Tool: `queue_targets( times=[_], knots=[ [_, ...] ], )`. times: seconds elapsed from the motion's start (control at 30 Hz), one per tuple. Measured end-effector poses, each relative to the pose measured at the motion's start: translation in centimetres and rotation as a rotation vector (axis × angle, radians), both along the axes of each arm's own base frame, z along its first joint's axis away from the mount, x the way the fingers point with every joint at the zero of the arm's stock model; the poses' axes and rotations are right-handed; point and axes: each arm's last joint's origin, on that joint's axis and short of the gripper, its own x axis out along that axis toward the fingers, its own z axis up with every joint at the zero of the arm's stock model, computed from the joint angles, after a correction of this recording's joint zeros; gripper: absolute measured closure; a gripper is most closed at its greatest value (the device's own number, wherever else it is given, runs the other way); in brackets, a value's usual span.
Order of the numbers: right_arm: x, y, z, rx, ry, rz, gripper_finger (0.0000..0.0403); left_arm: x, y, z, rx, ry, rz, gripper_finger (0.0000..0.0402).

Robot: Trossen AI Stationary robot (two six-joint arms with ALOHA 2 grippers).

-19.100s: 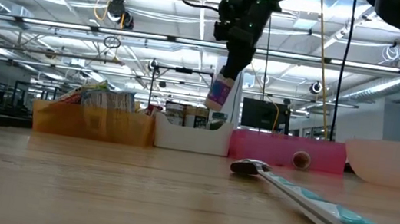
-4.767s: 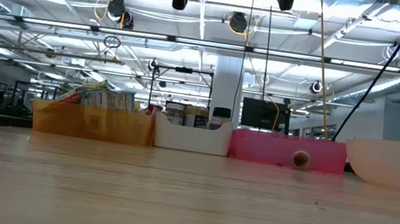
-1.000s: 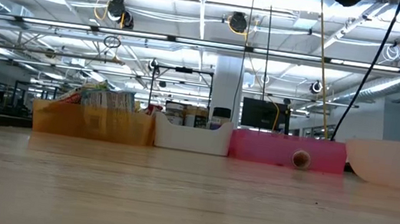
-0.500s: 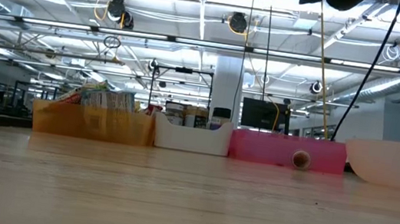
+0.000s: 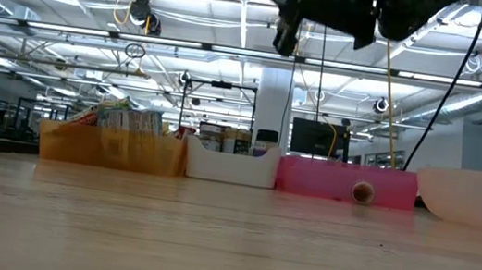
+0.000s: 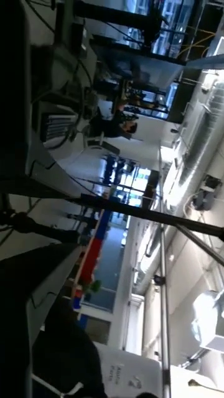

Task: Pick & Place Food Item
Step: Put the white blue spoon into the red bin

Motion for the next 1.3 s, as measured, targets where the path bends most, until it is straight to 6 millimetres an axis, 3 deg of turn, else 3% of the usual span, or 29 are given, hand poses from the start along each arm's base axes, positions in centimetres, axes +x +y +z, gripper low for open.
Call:
queue_targets(
  times=[0.27, 0.47, 0.83, 1.03, 1.17, 1.3],
  knots=[
    [-3.3, -7.7, -0.5, 0.036, 0.056, -0.17, 0.0377, -1.5, -0.1, 0.3, 0.06, 0.056, -0.014, 0.027],
    [-6.4, -10.7, -0.2, 0.029, 0.109, -0.248, 0.0377, -1.5, 0.0, 0.2, 0.051, 0.075, -0.025, 0.027],
    [-12.9, -11.6, 2.5, -0.15, 0.151, -0.383, 0.0377, -1.3, 0.3, 0.2, 0.042, 0.029, 0.02, 0.027],
    [-16.1, -11.2, 2.2, -0.347, 0.337, -0.576, 0.0377, -0.3, 1.5, -0.4, -0.008, -0.008, 0.109, 0.027],
    [-16.9, -11.5, 1.7, -0.512, 0.494, -0.747, 0.0377, 0.6, 2.6, -1.3, -0.071, 0.013, 0.179, 0.027],
    [-16.9, -11.6, 1.1, -0.66, 0.612, -0.803, 0.0377, 1.5, 3.7, -2.4, -0.127, 0.057, 0.219, 0.027]
  ],
)
